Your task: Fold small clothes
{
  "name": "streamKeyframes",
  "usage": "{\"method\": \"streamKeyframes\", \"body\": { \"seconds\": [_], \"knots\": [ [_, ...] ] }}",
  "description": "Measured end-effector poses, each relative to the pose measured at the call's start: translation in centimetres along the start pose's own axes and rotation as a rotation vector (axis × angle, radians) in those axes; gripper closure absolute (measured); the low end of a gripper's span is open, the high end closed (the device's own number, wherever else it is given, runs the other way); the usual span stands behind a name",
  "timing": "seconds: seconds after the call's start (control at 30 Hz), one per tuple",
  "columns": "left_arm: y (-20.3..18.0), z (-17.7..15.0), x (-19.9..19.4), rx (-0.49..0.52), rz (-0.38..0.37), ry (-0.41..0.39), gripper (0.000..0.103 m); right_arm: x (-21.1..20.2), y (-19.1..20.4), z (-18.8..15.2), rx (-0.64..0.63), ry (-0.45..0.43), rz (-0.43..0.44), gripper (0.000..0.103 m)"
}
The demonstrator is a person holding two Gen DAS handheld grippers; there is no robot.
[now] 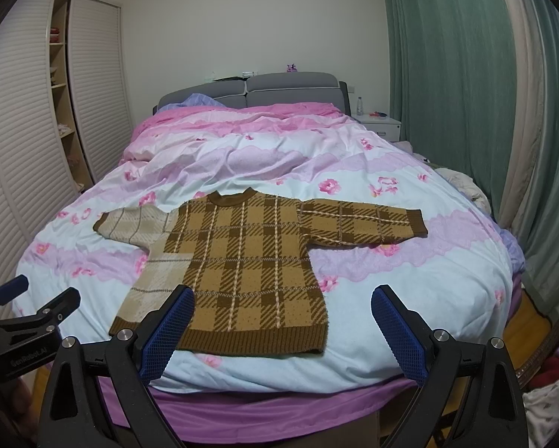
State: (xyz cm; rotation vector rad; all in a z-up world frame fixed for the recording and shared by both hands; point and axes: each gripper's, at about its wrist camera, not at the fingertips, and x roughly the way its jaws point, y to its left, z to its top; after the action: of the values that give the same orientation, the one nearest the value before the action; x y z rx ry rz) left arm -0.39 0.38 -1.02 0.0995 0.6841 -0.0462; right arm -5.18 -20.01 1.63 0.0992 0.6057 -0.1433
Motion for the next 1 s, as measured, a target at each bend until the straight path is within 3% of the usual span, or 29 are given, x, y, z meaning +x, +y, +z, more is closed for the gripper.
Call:
{"method": "streamKeyframes", "body": {
  "seconds": [0.63, 1.0],
  "knots": [
    [-0.1, -0.5, 0.9, 0.014, -0.001, 0.021, 0.000, 0.2, -0.7, 0.1, 0.007, 0.011, -0.002, 0.006],
    [-0.8, -0.5, 2.3, 0.032, 0.005, 0.043, 0.000, 2.8, -1.1, -0.5, 0.030, 0.038, -0.008, 0.007]
  ]
}}
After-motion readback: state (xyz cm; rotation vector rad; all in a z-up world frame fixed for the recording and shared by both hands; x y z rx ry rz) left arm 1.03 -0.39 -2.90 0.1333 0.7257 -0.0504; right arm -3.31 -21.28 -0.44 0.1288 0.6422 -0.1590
